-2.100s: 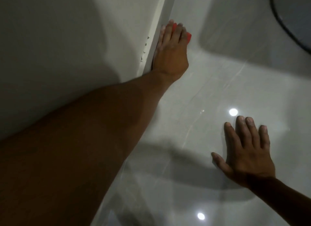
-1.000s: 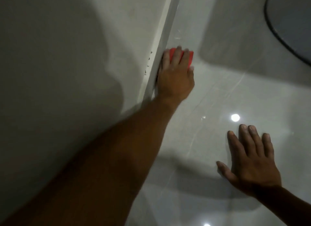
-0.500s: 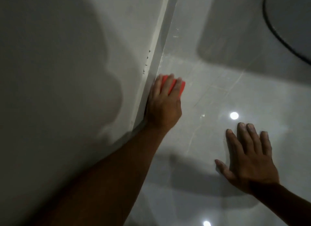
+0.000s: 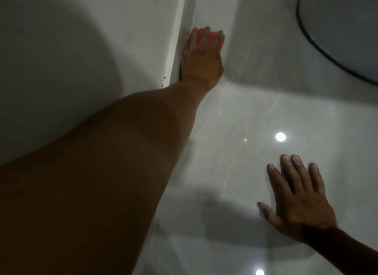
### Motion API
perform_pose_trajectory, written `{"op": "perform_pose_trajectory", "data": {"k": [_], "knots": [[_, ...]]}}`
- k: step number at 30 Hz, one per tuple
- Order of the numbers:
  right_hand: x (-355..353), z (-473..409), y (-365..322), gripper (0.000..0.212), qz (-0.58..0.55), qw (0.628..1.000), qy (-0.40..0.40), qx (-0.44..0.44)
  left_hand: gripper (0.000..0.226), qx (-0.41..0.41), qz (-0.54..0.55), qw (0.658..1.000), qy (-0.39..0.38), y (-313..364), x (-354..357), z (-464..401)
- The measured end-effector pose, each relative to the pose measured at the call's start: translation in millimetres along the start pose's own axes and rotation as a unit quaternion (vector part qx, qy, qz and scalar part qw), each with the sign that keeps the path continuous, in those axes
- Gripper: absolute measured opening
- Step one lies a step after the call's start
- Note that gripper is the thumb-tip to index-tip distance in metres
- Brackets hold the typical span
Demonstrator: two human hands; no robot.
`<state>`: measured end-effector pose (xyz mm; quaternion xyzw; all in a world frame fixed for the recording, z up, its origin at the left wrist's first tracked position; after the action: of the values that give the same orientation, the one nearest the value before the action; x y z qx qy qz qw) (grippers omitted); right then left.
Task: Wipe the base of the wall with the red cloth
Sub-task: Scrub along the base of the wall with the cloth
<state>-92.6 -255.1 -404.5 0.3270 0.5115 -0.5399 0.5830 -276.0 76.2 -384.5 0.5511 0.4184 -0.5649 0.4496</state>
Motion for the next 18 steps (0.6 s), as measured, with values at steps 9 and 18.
{"op": "perform_pose_trajectory", "data": {"k": [9,18], "knots": [[-1.1,0.8,0.1,0.095,-0.007,1.0,-0.021,0.006,0.05,-0.006,0.06,0.998,0.016,4.2,0.3,186.6],[0.2,1.5,0.3,0.096,-0.015,1.0,-0.018,0.007,0.045,-0.016,0.058,0.998,0.006,6.8,5.5,253.2]]}}
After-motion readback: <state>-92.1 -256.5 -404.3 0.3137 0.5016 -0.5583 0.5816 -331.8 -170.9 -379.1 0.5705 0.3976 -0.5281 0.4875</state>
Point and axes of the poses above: each hand's wrist, its own z-axis away from the middle knuckle, its own x-axis out of the palm, y = z × x, the point moved 8 cm from there along -z, towards the middle knuckle, and after that the axes turned 1 degree about -y, right-handed, at the moved point
